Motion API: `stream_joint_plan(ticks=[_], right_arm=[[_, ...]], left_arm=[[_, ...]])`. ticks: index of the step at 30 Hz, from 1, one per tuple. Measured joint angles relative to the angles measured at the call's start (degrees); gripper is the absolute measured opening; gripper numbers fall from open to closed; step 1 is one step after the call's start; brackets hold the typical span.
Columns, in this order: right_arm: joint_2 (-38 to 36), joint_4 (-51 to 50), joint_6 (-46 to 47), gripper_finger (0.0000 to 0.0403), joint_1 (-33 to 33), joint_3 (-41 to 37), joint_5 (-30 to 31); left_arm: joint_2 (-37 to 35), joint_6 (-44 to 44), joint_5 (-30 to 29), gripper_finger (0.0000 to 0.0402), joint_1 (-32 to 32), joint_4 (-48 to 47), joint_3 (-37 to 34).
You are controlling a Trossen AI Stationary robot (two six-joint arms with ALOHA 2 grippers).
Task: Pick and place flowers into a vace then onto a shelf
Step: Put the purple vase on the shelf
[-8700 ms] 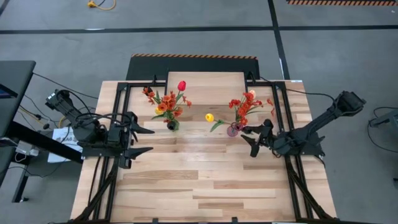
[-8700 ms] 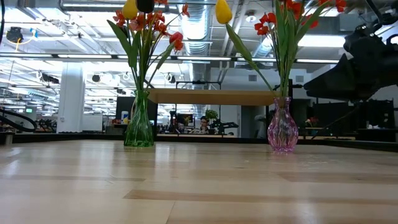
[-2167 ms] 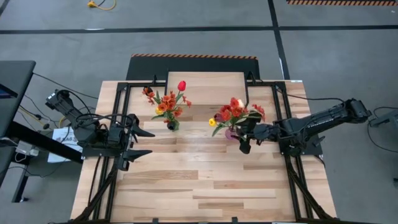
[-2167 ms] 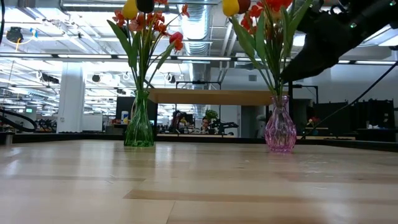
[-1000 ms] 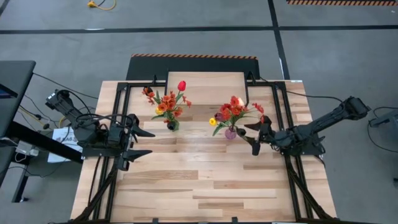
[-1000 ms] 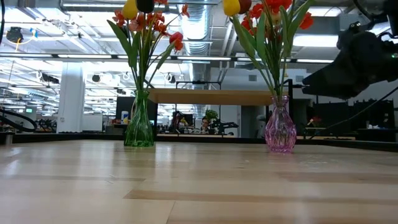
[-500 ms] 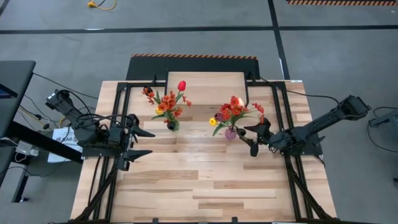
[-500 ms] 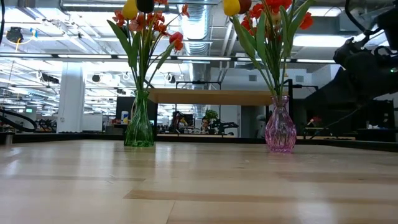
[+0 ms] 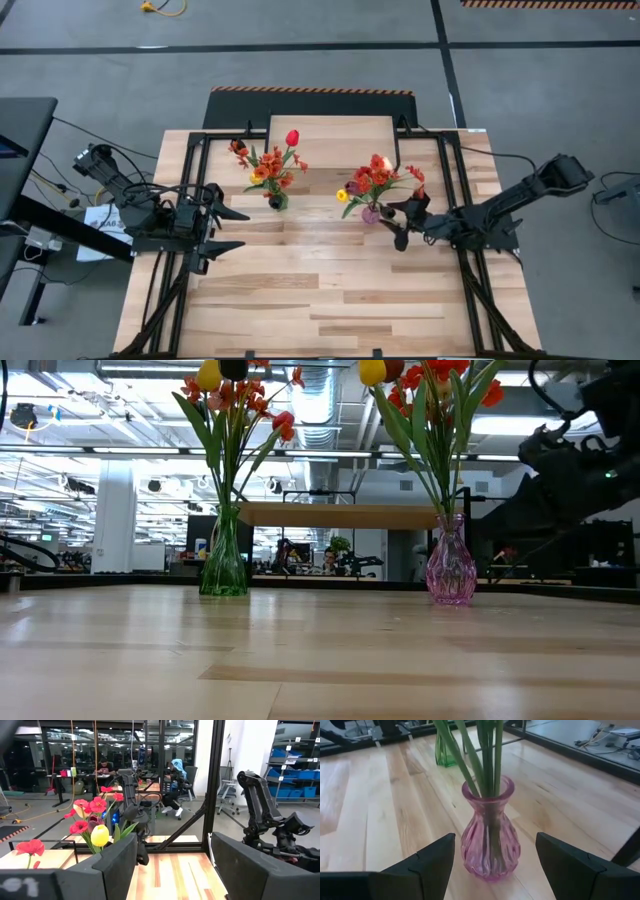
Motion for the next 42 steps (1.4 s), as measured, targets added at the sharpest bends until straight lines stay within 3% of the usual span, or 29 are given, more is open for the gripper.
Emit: stream_joint_plan(ticks=[21,42], right_arm=[[11.32,0.03,-3.30,0.0271,-5.35,8.00,-4.87],[11.38,0.02,-4.11,0.0271,-9.32,8.44,-5.68]], left_arm=[[0.00,-0.08,0.00,0.0245,0.01,-0.16,0.00],[0.02,-0.37,0.00,0.0245,0.02,-0.98,0.00]])
